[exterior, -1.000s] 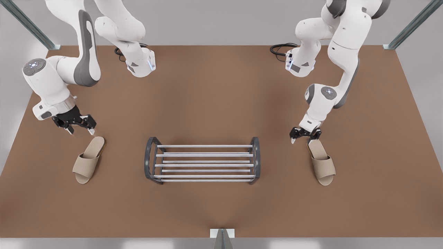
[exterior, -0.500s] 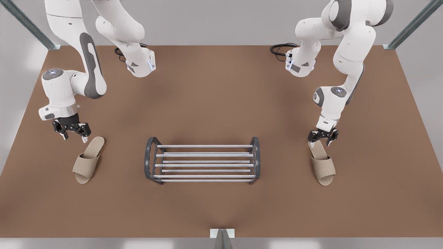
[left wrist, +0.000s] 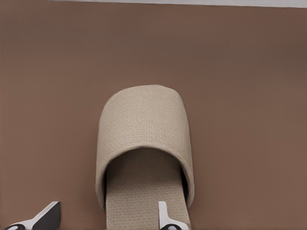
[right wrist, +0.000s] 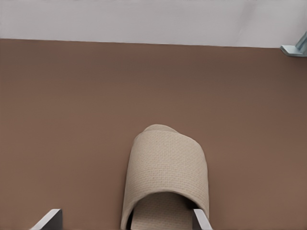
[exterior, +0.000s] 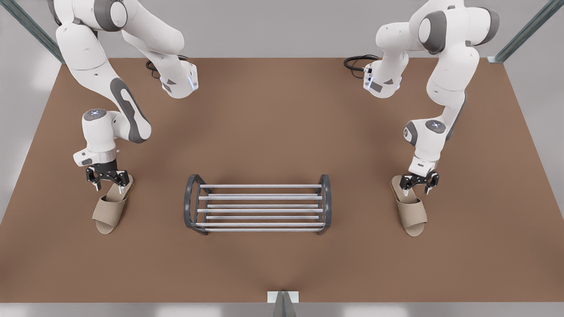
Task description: Place the right shoe on the shoe rack with the right arm, and place the left shoe on the shoe rack with the left arm
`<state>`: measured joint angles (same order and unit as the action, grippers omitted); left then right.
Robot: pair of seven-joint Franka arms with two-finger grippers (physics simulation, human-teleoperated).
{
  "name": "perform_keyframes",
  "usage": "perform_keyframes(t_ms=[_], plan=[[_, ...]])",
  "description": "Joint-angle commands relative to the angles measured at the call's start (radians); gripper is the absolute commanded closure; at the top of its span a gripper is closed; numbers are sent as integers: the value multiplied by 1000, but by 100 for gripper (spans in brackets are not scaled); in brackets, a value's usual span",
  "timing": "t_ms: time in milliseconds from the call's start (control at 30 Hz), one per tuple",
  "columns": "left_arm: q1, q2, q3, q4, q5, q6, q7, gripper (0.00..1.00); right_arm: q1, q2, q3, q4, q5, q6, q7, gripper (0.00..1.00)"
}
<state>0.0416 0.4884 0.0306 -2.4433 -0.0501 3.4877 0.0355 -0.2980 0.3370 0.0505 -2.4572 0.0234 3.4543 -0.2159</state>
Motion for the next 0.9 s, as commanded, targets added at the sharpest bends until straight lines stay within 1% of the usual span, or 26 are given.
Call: perform_keyframes(t_ms=[0, 67, 133, 267, 367, 433, 633, 867], plan=[[-3, 10, 12, 7, 0, 2, 61, 1, 0, 13, 0, 4, -5, 54, -94, 0], [-9, 36, 20, 30, 0, 2, 61, 1, -9, 30, 0, 7, -45, 54, -95, 0], [-11, 52, 22, 43, 0, 4, 61, 1, -101, 30, 0, 9, -183, 54, -95, 0], [-11, 72, 22, 63, 0, 7, 60, 1, -112, 45, 0, 14, -209, 54, -103, 0], [-9, 49, 45, 69, 7, 7, 66, 1, -127, 88, -1, 46, -250, 54, -103, 0], [-9, 38, 48, 69, 9, 7, 67, 1, -182, 100, 0, 57, -319, 54, -103, 0], [-26, 64, 48, 109, 6, 7, 67, 1, -182, 172, 0, 124, -318, 54, -102, 0], [-26, 90, 46, 129, 6, 8, 66, 1, -199, 198, -1, 144, -319, 54, -102, 0]])
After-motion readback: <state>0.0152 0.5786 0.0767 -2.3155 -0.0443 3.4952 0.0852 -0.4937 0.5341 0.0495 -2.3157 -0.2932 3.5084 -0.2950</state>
